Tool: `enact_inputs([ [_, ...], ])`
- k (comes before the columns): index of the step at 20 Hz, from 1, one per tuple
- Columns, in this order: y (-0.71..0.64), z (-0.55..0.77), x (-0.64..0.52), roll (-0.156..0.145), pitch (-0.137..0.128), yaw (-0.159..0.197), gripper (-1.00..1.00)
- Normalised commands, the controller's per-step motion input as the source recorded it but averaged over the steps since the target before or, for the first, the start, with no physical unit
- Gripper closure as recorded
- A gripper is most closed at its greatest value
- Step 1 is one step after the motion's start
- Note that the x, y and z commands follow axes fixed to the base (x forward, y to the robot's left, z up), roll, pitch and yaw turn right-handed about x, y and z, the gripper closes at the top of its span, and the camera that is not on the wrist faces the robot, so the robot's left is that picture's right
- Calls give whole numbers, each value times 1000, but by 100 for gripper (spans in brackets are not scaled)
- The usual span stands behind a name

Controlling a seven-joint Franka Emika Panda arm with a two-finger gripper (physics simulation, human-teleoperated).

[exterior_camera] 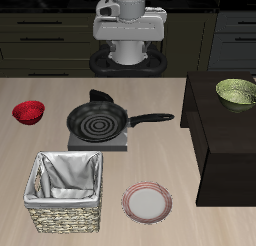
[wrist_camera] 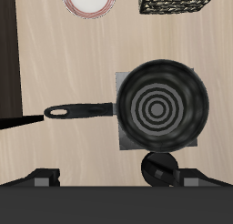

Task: Place the green bowl on the plate

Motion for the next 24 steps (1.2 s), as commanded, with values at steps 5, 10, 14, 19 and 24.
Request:
enact_inputs([
  [5,344,143,207,57,-16,1,-100],
  [10,528,174,289,62,-14,1,-100],
  [14,474,121,331,26,-5,0,-100],
  [19,309,62,370,22,13,0,-100],
  [24,237,-9,277,-2,5,3,-100],
])
